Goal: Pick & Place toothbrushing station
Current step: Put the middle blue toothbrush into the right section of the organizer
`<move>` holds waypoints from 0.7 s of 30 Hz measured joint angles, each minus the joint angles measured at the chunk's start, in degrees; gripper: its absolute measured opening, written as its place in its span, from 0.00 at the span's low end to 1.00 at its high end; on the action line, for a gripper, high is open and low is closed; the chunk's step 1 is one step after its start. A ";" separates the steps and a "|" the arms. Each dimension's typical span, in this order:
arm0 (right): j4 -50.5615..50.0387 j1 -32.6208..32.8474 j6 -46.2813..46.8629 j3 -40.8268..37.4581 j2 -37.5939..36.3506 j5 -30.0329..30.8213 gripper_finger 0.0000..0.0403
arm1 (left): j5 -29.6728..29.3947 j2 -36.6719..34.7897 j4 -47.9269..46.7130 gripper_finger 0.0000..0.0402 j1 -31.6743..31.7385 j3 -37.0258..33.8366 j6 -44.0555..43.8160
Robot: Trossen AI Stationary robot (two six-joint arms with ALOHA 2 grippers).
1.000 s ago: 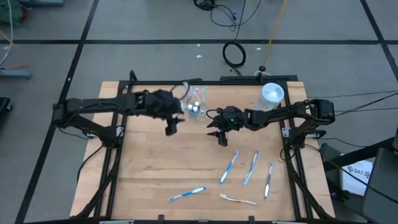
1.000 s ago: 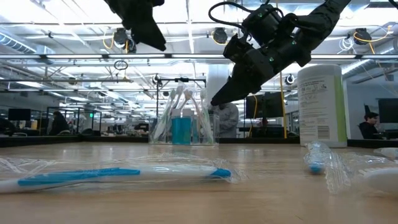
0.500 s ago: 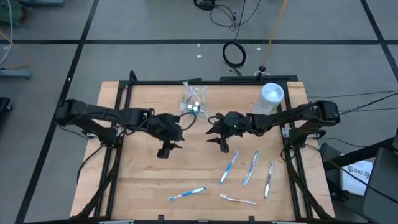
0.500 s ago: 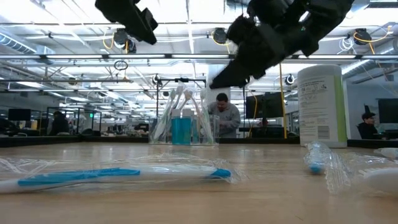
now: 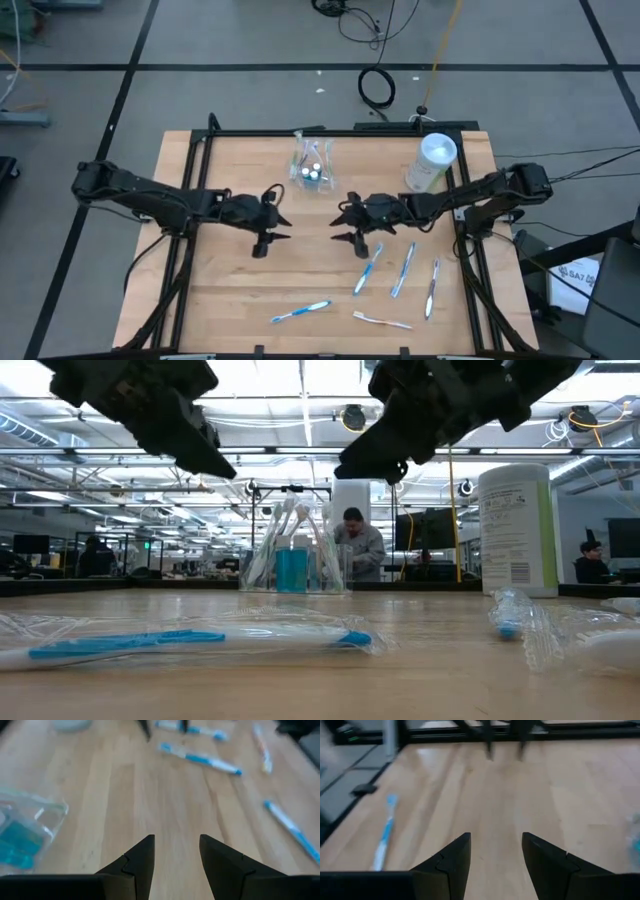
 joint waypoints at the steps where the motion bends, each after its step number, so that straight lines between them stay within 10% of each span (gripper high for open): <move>1: -0.06 0.44 1.43 0.13 0.00 1.87 0.42 | 0.01 -0.81 1.39 0.40 -0.03 -0.87 0.31; 21: -24.57 14.71 49.35 2.23 0.02 7.69 0.42 | -0.27 -6.89 2.66 0.40 0.00 -7.87 -0.29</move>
